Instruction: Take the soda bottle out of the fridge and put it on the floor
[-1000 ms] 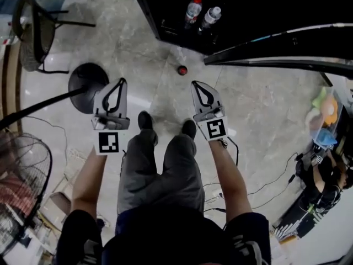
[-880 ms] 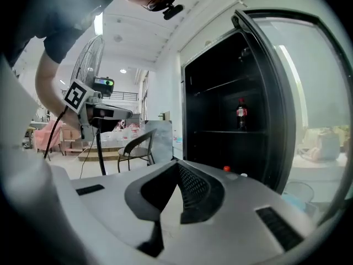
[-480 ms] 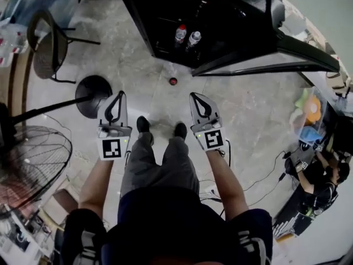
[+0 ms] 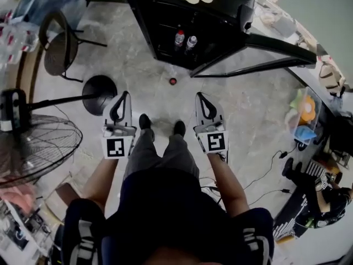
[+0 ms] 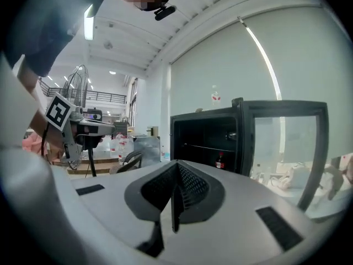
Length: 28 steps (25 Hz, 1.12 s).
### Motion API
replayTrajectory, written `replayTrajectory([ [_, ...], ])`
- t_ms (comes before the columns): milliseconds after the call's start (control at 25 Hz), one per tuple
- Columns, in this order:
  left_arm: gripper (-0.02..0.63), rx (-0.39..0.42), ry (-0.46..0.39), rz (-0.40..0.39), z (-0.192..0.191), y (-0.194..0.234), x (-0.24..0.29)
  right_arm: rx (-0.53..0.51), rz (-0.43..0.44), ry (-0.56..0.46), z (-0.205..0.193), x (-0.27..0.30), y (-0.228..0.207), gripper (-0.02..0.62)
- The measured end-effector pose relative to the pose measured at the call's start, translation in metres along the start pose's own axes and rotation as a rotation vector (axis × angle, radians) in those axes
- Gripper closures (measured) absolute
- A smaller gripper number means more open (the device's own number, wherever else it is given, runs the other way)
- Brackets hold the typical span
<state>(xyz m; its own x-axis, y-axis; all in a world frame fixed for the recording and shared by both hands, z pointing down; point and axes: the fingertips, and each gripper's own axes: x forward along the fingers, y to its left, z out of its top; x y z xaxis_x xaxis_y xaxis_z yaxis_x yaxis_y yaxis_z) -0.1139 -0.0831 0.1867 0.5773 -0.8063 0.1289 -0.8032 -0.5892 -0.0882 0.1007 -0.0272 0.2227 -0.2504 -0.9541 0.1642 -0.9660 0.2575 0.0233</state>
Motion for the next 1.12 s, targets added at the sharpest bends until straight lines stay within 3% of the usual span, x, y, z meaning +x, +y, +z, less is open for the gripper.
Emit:
replayTrajectory([
  [560, 0.581, -0.005, -0.041, -0.004, 0.067, -0.009, -0.052, -0.014, -0.123, 0.014, 0.077, -0.065, 0.007, 0.575],
  [920, 0.581, -0.023, -0.062, 0.012, 0.088, -0.016, -0.079, 0.014, -0.155, 0.101, 0.091, -0.101, 0.024, 0.576],
  [1120, 0.581, -0.031, -0.076, 0.017, 0.099, -0.018, -0.09, -0.003, -0.165, 0.025, 0.114, -0.109, 0.028, 0.575],
])
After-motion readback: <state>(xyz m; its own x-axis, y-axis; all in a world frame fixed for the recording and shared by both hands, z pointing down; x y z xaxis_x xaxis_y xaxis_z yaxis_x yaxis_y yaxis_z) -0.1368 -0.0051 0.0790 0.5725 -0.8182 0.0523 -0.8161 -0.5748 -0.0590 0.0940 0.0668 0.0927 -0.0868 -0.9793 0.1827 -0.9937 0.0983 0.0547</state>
